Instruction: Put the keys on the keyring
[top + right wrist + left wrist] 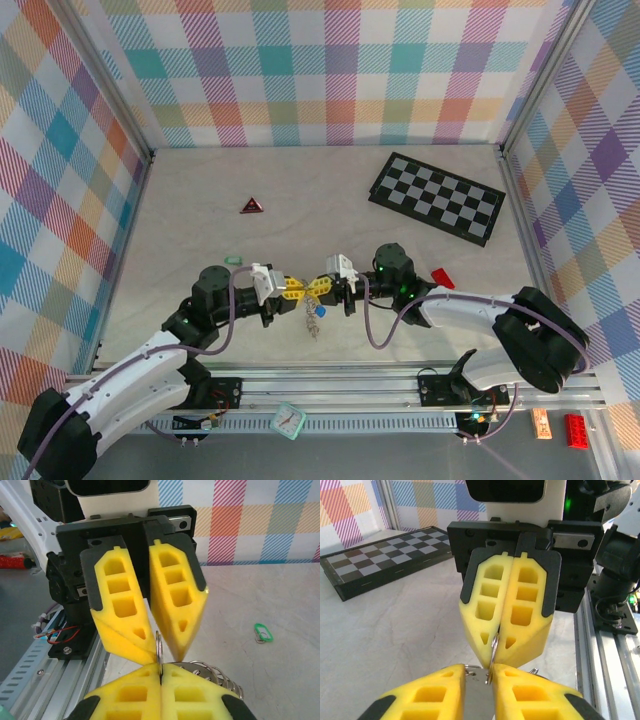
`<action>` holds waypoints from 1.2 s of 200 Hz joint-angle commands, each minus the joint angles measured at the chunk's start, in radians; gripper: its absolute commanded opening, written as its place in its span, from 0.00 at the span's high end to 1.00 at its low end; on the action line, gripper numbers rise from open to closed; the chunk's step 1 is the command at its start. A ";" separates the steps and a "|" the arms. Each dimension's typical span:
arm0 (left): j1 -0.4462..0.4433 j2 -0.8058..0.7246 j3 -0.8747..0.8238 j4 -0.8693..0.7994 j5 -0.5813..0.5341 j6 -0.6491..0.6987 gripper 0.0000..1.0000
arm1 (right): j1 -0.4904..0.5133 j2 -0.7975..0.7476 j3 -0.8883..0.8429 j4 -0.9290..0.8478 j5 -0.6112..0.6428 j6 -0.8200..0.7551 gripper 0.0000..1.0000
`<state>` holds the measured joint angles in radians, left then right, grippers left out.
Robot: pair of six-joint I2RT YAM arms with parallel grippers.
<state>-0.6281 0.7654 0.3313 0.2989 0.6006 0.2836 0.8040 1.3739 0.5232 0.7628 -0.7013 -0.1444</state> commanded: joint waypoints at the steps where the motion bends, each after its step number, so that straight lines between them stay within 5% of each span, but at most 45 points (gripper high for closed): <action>1: -0.008 0.024 0.002 0.090 0.034 -0.005 0.88 | -0.005 0.010 0.025 0.044 -0.056 0.009 1.00; 33: -0.015 0.053 0.016 0.091 0.033 0.002 1.00 | -0.005 0.016 0.041 0.030 -0.069 0.008 1.00; 57: -0.018 0.032 0.028 0.065 0.006 0.019 1.00 | -0.005 -0.012 0.045 -0.051 -0.027 -0.029 1.00; 77: -0.031 -0.003 0.073 -0.051 -0.048 0.078 1.00 | -0.005 -0.072 0.067 -0.262 0.074 -0.126 0.69; 127: -0.088 0.024 0.264 -0.456 -0.171 0.279 1.00 | -0.002 -0.201 0.184 -0.763 0.246 -0.356 0.66; 179: -0.137 0.127 0.447 -0.735 -0.210 0.462 1.00 | 0.007 -0.227 0.204 -0.734 0.177 -0.350 0.67; 240: -0.150 0.162 0.524 -0.813 -0.192 0.559 1.00 | 0.044 -0.163 0.184 -0.584 0.073 -0.286 0.70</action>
<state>-0.7647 0.9260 0.8085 -0.4679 0.3988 0.7738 0.8295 1.1854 0.7040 0.1108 -0.5575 -0.4519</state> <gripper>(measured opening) 0.045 0.303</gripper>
